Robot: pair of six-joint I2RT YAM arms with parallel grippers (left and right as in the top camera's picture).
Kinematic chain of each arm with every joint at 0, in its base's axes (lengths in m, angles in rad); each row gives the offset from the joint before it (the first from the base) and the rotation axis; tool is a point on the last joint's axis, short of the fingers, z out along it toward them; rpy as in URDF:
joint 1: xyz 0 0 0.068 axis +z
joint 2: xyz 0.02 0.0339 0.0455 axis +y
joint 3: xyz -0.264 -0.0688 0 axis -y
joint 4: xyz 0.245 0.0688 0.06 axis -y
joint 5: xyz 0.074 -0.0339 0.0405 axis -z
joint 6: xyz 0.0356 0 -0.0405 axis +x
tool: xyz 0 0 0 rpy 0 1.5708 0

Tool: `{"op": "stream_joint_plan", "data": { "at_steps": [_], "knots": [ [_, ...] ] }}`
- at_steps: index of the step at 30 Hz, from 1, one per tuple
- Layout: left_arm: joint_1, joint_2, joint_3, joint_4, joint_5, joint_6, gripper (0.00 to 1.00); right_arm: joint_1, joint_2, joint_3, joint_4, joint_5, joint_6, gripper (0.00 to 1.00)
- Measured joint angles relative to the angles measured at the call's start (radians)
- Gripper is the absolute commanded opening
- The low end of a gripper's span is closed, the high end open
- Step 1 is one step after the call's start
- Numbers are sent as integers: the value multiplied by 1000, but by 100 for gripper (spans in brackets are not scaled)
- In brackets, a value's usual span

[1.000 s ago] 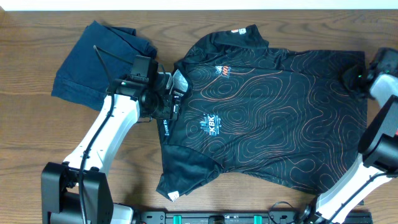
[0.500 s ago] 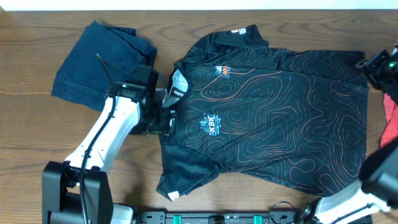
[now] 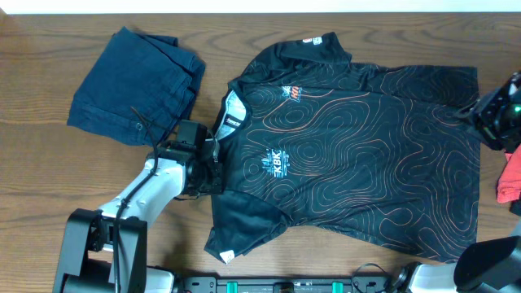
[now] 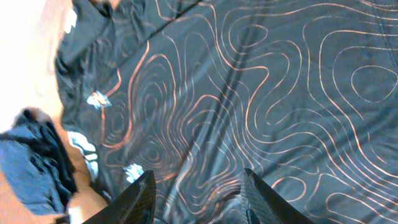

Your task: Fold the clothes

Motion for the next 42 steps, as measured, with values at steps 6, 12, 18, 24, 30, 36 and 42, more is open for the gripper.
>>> {"op": "stream_joint_plan", "data": {
  "at_steps": [6,12,18,24,30,36,42],
  "knots": [
    [4,4,-18,112,-76,21,6,92,0,-122,62,56,-12,48],
    [45,4,-19,163,-252,21,6,109,0,-352,237,145,37,50],
    [83,9,-21,202,-328,10,22,110,1,-584,403,195,99,51],
    [83,9,-21,190,-328,5,34,110,2,-686,446,282,135,51],
    [83,9,-21,173,-331,5,75,110,2,-772,622,386,196,9],
    [85,7,-14,139,-323,-8,92,109,-6,-868,772,422,267,4],
    [85,7,3,51,-289,-14,95,56,9,-875,896,478,311,1]
  ]
}}
